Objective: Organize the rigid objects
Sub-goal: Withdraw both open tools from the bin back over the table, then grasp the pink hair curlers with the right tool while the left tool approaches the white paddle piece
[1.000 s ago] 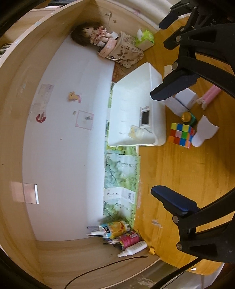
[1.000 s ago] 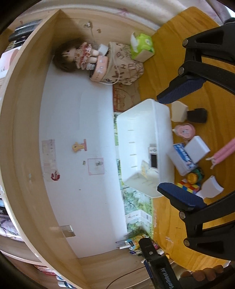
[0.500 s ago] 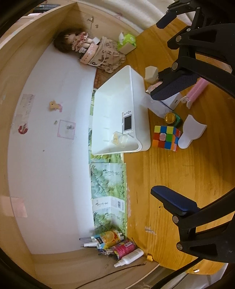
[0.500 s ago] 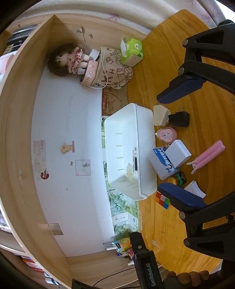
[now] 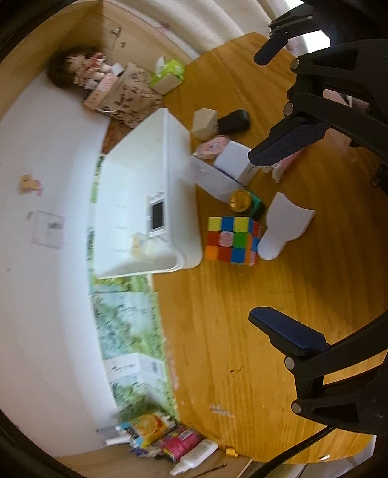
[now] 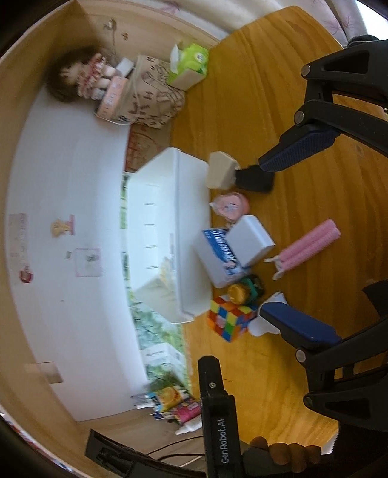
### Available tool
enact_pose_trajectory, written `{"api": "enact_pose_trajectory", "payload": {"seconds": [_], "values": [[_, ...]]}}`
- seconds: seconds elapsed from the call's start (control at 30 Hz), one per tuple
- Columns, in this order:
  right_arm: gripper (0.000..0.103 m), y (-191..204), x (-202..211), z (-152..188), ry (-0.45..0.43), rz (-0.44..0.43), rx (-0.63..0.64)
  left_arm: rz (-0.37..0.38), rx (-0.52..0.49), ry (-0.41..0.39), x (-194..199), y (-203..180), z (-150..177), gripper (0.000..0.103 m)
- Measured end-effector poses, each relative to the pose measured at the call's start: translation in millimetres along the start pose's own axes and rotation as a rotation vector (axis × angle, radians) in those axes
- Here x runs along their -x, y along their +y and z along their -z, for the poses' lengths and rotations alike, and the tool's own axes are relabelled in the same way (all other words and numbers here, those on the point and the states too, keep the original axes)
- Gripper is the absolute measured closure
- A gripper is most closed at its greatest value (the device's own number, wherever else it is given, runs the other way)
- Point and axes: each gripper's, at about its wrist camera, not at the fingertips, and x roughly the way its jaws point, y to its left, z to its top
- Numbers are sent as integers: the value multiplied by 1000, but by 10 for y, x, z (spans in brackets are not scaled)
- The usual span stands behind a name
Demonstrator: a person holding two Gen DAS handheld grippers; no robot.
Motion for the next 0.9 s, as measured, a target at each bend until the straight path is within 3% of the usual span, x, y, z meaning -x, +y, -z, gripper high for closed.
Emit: {"api": "enact_pose_trajectory", "payload": {"seconds": [0.17,0.53,0.9], "values": [[14,-6,-197,38,98,23,17,29,-2,116,-239,-11,14,7],[14,37,-625,39,268,-6,85,10,-26,391,-833,-42,60,7],[27,68,-967,67,394,-36,119,-3,-114,555,-1236,-188,164,7]]}}
